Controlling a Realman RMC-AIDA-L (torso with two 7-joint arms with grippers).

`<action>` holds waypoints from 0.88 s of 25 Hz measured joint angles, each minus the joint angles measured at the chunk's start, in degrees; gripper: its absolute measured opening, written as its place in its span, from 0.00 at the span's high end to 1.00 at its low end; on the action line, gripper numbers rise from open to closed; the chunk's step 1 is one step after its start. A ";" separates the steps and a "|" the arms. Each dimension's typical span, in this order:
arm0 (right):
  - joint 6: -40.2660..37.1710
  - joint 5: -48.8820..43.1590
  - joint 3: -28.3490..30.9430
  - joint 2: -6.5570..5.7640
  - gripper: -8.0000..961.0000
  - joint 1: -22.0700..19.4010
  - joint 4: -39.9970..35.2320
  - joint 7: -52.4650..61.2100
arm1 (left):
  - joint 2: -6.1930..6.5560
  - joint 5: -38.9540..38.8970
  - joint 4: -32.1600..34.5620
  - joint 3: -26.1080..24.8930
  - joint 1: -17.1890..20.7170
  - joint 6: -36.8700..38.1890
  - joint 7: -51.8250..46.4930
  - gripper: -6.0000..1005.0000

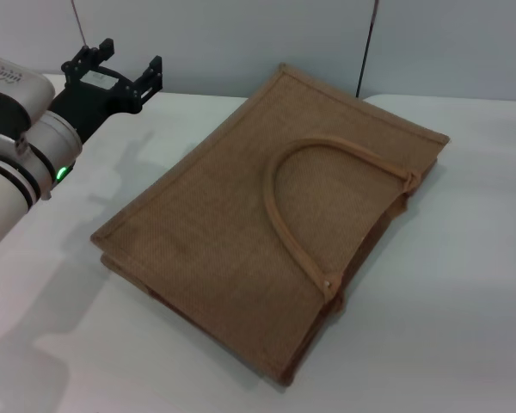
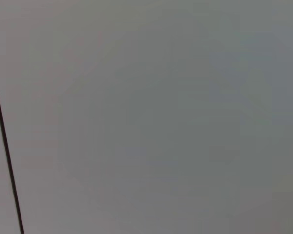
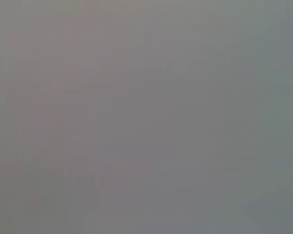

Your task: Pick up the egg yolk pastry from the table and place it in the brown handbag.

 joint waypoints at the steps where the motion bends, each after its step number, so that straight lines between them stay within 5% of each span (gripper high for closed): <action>1: 0.11 0.00 0.02 0.00 0.10 0.12 0.01 0.00 | 0.00 -0.02 -0.03 -0.08 -0.01 -0.03 -0.11 0.22; 22: 3.87 0.38 0.14 -0.18 0.10 1.70 0.49 -0.01 | 0.31 -2.33 -4.05 -0.35 -1.39 0.31 -0.42 0.22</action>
